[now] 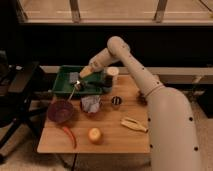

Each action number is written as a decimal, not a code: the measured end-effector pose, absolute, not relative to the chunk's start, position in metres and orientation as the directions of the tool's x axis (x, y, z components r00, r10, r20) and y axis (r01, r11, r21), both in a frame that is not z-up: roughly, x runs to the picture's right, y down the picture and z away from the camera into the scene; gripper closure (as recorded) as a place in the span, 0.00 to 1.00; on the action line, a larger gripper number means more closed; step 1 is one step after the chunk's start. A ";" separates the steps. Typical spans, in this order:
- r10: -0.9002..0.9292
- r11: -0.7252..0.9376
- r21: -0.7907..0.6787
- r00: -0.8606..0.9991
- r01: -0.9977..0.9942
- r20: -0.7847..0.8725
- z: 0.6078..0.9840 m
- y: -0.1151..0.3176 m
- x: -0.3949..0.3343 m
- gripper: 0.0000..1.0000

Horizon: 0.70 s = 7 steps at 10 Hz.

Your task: Place fork in metal cup

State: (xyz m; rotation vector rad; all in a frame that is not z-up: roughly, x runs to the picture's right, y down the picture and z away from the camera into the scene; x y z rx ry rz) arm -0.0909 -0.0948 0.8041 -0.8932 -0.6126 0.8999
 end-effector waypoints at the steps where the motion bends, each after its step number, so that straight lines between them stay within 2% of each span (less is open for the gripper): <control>1: 0.862 0.321 -0.858 0.500 -0.401 0.089 0.805 -0.094 -0.090 1.00; 7: 0.873 0.318 -0.833 0.483 -0.453 0.071 0.806 -0.102 -0.081 1.00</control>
